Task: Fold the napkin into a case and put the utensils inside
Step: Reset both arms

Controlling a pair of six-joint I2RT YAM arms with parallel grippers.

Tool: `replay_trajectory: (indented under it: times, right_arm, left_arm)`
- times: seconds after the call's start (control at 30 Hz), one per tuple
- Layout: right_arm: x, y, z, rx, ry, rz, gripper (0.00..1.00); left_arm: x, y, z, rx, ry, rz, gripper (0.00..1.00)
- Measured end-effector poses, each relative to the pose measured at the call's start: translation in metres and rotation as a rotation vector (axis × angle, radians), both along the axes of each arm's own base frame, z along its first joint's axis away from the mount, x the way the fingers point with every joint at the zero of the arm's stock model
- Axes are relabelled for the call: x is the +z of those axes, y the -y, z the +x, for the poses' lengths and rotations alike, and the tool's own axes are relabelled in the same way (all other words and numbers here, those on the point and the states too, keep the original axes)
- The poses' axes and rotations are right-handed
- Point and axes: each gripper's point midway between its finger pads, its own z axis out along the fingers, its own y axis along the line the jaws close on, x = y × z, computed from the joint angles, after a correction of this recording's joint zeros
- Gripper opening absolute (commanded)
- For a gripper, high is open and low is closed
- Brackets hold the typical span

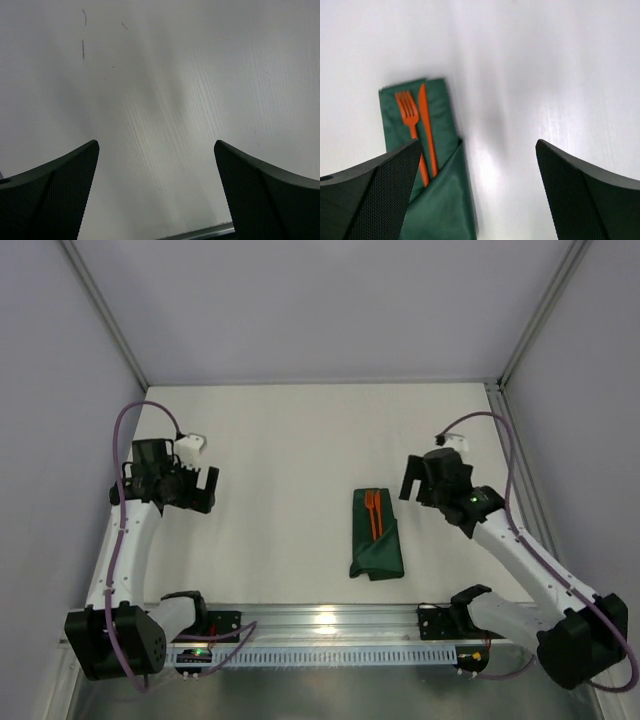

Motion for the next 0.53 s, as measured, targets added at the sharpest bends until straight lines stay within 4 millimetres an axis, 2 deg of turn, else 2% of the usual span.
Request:
replay_trajectory:
  times: [0.07, 0.17, 0.27, 0.33, 0.47, 0.53]
  right_arm:
    - [0.016, 0.044, 0.01, -0.143, 0.064, 0.03, 1.0]
    - [0.031, 0.096, 0.018, -0.316, 0.124, 0.049, 0.99]
    - [0.025, 0.123, 0.02, -0.404, 0.089, 0.048, 0.99]
    - [0.016, 0.13, 0.023, -0.427, 0.042, 0.048, 0.99]
    - [0.0, 0.126, 0.027, -0.413, -0.036, 0.054, 0.99]
    - [-0.002, 0.125, 0.026, -0.411, -0.047, 0.055, 0.99]
  left_arm:
    - [0.0, -0.004, 0.001, 0.024, 0.0, 0.011, 0.99]
    - [0.0, -0.009, 0.002, 0.051, 0.004, 0.026, 0.99]
    - [0.001, -0.012, 0.003, 0.072, 0.008, 0.031, 0.99]
    - [0.001, -0.013, 0.003, 0.082, 0.008, 0.035, 0.99]
    - [0.0, -0.017, 0.003, 0.095, 0.008, 0.045, 0.99]
    - [0.0, -0.017, 0.003, 0.096, 0.007, 0.046, 0.99]
